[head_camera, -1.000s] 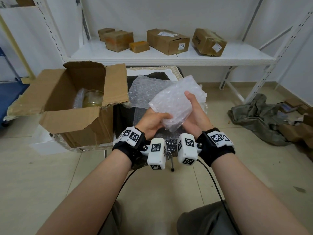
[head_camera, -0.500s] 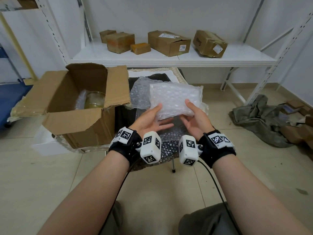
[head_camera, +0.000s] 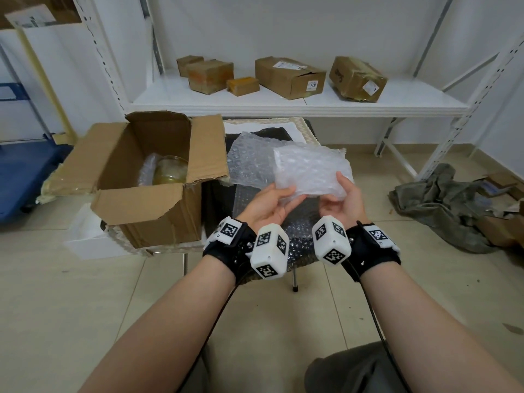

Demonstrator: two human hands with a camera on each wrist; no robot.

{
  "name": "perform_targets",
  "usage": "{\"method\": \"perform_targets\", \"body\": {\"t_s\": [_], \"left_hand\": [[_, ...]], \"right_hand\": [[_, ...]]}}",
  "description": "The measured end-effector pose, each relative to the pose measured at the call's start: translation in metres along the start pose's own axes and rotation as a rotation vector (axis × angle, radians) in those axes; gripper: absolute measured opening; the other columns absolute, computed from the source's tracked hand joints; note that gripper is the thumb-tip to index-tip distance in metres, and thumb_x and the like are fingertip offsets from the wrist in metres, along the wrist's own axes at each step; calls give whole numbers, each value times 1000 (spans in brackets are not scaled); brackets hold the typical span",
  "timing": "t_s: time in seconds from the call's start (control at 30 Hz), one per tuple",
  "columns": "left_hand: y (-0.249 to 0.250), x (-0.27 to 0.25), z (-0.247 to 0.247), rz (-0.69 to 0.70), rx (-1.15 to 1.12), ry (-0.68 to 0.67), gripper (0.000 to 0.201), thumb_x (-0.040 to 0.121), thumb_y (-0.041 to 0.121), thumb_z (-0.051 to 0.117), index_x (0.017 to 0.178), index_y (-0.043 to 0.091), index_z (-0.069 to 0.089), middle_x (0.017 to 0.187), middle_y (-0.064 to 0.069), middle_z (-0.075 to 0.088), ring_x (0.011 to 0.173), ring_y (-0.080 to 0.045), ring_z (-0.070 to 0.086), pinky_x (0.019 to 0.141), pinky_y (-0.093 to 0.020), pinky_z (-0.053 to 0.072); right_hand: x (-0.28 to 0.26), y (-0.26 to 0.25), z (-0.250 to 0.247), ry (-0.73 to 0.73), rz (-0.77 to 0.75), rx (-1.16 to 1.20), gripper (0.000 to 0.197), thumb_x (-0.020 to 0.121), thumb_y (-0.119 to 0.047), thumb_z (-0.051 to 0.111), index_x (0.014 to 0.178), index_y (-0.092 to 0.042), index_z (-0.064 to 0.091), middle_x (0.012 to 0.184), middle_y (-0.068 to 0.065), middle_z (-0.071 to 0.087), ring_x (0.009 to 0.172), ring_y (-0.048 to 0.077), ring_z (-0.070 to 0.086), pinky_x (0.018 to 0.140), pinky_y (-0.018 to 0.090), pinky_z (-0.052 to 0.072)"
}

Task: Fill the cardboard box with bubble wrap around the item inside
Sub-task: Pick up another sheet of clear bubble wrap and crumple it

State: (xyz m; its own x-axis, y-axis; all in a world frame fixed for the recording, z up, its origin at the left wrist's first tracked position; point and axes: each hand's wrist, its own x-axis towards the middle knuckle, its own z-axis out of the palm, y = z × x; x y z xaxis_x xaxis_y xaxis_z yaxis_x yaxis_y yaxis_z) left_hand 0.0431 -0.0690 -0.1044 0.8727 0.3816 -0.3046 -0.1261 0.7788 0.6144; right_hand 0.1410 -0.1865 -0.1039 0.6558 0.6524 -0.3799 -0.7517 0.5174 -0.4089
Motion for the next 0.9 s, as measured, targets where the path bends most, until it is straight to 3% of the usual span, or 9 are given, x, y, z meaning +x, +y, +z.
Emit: {"method": "perform_targets", "body": {"t_s": [0.17,0.27,0.37,0.47,0.57,0.7,0.77,0.83,0.9], "left_hand": [[10,-13,35,9,86,4,45,95,-10,47,139,-6,41,139,-25,51,124,-34,55,79,-34,57],[38,-31,56,45,190,-25,42,95,-8,48,137,-7,42,137,-26,52,109,-31,62,74,-30,57],[77,-52,60,104,277,-38,37,96,-6,49,133,-3,47,133,-23,56,107,-30,64,73,-29,58],[123,-74,47,157,338,-12,25,93,-5,50,118,1,53,123,-19,61,100,-30,67,78,-34,59],[169,-94,23,189,480,72,35,86,0,58,120,6,55,123,-16,62,106,-31,66,78,-38,61],[217,-113,-12,215,755,257,23,80,1,65,95,15,56,96,-7,61,78,-20,60,61,-28,52],[237,-119,-30,238,746,319,27,77,-2,67,84,19,52,86,-4,56,70,-17,54,66,-26,46],[251,-125,-46,267,782,354,42,74,-3,73,106,19,57,99,-3,62,85,-17,60,85,-28,49],[257,-131,-55,302,927,382,64,74,-1,76,130,21,51,118,-4,60,110,-18,56,103,-31,40]], "right_hand": [[-8,-6,5,-55,-73,166,50,92,-18,65,139,-6,52,128,11,65,40,8,56,38,14,46],[-9,-4,19,-88,-108,152,56,88,-18,69,140,-8,52,138,11,58,57,13,66,47,15,52],[-14,2,46,-140,-151,52,54,85,-16,73,137,-7,57,136,11,61,79,17,68,55,19,57],[-26,16,83,-269,-128,-88,34,89,-13,69,122,-9,62,126,12,65,97,21,67,64,23,60],[-31,35,118,-402,-108,-276,41,92,-8,64,133,-10,54,134,9,61,109,23,66,69,25,60],[-30,61,155,-426,-174,-523,47,91,-2,65,134,-7,49,134,10,60,114,28,66,77,32,60],[-29,74,168,-413,-197,-652,47,88,-1,68,130,-7,48,133,14,59,113,30,65,76,34,61],[-27,87,178,-389,-245,-817,42,86,1,70,122,-8,49,129,15,59,110,31,65,73,37,62],[-21,99,184,-363,-309,-1007,43,82,-2,73,117,-11,50,122,14,62,109,32,65,81,46,61]]}}
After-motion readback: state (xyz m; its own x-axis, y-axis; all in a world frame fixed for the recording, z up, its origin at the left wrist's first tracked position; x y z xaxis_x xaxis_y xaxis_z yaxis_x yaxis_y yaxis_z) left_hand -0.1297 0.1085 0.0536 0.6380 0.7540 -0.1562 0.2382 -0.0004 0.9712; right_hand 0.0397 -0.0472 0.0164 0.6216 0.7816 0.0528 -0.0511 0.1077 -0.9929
